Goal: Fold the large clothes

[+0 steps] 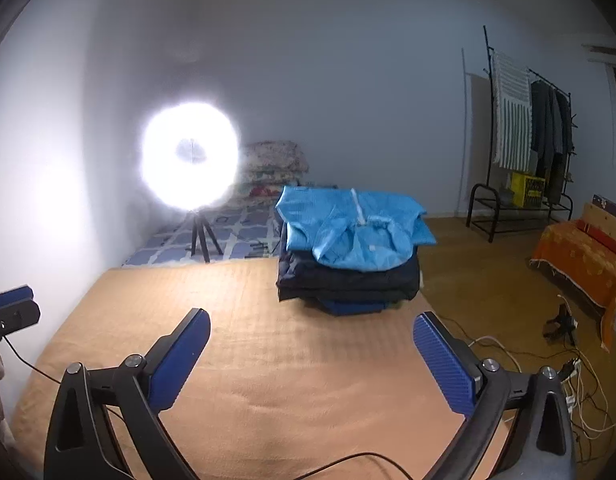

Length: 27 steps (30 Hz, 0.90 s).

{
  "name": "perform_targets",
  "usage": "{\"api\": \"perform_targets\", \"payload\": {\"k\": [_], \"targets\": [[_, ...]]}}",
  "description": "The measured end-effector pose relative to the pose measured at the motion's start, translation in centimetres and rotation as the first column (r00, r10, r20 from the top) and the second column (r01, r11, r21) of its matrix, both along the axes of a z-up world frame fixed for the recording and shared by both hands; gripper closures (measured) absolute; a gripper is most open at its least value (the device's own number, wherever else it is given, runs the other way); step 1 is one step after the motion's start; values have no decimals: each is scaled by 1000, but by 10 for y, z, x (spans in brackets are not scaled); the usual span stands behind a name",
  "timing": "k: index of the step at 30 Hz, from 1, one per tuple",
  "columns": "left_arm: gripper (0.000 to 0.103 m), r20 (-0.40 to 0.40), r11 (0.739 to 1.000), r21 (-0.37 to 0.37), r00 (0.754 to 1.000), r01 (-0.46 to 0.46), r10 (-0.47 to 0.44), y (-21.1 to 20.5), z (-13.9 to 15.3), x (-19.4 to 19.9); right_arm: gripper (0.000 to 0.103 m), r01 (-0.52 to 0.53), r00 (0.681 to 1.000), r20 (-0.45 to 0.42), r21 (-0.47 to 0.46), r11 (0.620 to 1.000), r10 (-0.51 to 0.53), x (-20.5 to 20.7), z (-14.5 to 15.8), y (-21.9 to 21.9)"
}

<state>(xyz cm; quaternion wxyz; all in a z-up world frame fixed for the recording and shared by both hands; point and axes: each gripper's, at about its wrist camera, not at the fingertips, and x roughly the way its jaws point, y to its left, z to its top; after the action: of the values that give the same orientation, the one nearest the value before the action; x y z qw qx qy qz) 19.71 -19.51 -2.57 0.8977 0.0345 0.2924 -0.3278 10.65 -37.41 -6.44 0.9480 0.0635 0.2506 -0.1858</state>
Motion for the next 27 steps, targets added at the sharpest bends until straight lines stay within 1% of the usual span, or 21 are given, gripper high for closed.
{"api": "perform_targets", "payload": {"k": [1, 2, 5, 8, 11, 15, 21, 27], "targets": [[6, 2, 1000, 2, 1000, 0, 0, 0, -2, 0, 0, -1, 1000, -7, -3, 1000, 1, 2, -1, 1], [4, 7, 1000, 1, 1000, -6, 6, 0, -3, 0, 0, 1, 1000, -7, -6, 1000, -1, 2, -1, 2], [4, 18, 1000, 4, 1000, -19, 19, 0, -6, -1, 0, 3, 1000, 6, -5, 1000, -3, -1, 1, 7], [4, 12, 1000, 15, 1000, -22, 21, -1, -9, 1, 0, 6, 1000, 18, -9, 1000, -5, -7, 5, 12], [4, -3, 999, 39, 1000, -29, 29, -5, -14, 1, 0, 26, 999, 31, -33, 999, -25, -10, 8, 18], [0, 11, 996, 71, 999, -54, 53, -6, -18, -3, 0, 27, 999, 46, -39, 999, -25, -10, 12, 19], [0, 39, 991, 105, 996, -85, 81, -7, -19, -6, 0, 28, 999, 44, -63, 998, -25, -10, 12, 25], [0, 31, 990, 112, 996, -86, 83, -8, -23, -3, 0, 24, 999, 47, -67, 997, -21, -8, 12, 26]]}}
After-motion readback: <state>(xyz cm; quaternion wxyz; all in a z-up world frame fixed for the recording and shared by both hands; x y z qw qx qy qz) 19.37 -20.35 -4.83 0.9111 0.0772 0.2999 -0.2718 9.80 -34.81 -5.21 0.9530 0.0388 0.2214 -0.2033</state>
